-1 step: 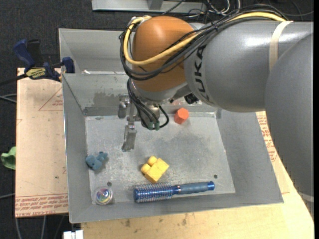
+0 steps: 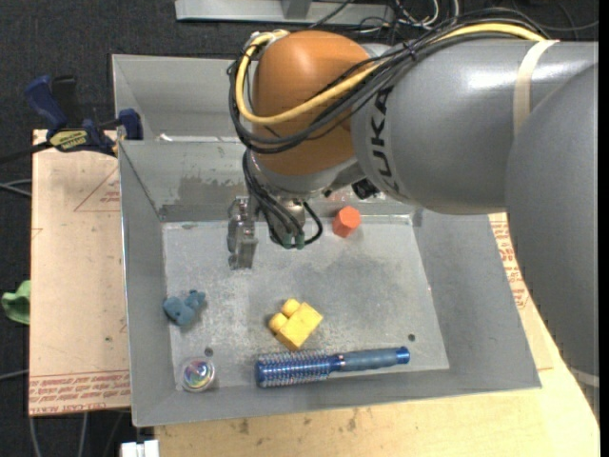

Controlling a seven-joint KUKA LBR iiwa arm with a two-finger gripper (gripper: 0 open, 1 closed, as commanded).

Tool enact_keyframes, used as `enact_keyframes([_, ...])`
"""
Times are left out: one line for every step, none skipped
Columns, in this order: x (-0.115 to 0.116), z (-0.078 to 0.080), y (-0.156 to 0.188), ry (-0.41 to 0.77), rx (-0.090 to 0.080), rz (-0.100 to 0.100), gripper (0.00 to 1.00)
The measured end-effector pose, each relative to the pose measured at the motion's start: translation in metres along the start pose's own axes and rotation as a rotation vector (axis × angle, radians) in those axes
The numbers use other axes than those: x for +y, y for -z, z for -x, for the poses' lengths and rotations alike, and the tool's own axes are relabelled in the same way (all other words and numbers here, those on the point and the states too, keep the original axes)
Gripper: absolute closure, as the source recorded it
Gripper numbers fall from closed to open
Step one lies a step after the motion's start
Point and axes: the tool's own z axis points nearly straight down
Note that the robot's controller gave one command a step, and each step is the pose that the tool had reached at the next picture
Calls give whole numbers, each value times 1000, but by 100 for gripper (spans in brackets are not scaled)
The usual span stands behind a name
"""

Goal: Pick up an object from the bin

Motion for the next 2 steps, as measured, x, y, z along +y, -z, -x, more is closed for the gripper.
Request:
enact_keyframes([0, 0, 0, 0, 0, 0, 0])
enact_keyframes([-62, -50, -52, 274, 4, -3, 0])
